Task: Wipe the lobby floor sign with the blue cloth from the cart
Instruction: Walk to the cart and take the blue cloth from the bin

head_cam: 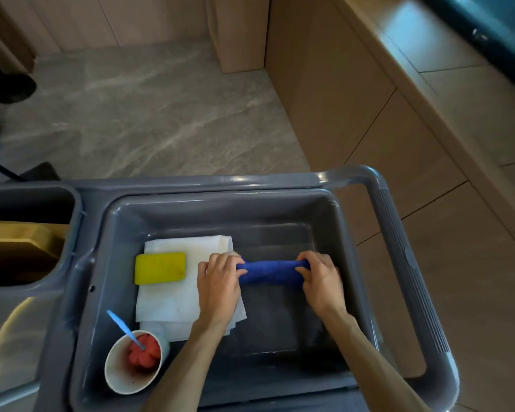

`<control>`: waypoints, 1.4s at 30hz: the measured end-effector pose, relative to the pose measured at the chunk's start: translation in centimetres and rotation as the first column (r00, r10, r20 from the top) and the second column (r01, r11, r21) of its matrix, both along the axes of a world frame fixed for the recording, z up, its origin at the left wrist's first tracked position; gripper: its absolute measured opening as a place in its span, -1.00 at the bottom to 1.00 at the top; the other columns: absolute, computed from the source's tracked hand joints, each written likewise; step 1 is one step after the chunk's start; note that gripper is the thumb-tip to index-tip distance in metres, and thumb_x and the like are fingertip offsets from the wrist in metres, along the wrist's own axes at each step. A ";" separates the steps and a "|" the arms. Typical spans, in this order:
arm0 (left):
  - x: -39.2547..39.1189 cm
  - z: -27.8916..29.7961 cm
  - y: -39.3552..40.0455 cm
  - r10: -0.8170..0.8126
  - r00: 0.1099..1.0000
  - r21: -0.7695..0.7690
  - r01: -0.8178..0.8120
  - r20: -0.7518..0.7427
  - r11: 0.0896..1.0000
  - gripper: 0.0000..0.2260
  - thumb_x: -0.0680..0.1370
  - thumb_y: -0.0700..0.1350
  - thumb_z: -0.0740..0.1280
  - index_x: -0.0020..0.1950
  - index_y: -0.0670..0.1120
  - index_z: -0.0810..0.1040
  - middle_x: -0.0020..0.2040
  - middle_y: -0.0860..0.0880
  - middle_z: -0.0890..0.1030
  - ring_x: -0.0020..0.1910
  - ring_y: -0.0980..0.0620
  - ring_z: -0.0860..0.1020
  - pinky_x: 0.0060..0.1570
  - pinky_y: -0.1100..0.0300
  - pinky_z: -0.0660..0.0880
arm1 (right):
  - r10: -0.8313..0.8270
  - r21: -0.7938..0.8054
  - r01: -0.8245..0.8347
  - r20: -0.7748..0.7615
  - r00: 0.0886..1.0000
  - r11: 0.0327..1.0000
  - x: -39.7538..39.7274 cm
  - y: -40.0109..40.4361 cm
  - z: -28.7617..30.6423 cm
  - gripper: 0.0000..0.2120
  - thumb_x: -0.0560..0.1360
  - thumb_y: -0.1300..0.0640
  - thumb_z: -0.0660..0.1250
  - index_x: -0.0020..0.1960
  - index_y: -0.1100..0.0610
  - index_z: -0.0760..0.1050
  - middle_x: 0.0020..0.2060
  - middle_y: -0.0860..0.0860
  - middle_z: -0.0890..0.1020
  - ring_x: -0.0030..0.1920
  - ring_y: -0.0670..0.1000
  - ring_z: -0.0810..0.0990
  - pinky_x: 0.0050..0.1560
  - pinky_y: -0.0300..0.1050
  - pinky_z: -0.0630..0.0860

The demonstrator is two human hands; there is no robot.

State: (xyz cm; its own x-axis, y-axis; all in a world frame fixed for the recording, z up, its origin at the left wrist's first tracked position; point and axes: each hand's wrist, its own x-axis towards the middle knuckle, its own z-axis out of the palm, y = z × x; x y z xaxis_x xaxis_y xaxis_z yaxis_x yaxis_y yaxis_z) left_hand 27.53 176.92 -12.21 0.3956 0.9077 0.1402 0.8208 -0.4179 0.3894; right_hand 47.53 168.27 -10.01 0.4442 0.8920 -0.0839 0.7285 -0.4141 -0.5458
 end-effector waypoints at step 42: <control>-3.8 32.1 2.2 0.024 0.779 0.048 -0.069 0.626 0.996 -0.66 0.49 -0.23 0.45 -0.18 0.27 0.59 -0.15 0.14 0.57 -0.15 0.23 0.55 -0.16 0.50 0.36 | 0.312 0.452 -0.218 -0.145 0.939 0.865 1.0 2.5 31.0 -0.91 0.58 0.16 0.41 0.07 0.03 0.63 -0.08 -0.11 0.71 -0.05 -0.14 0.67 -0.11 -0.37 0.54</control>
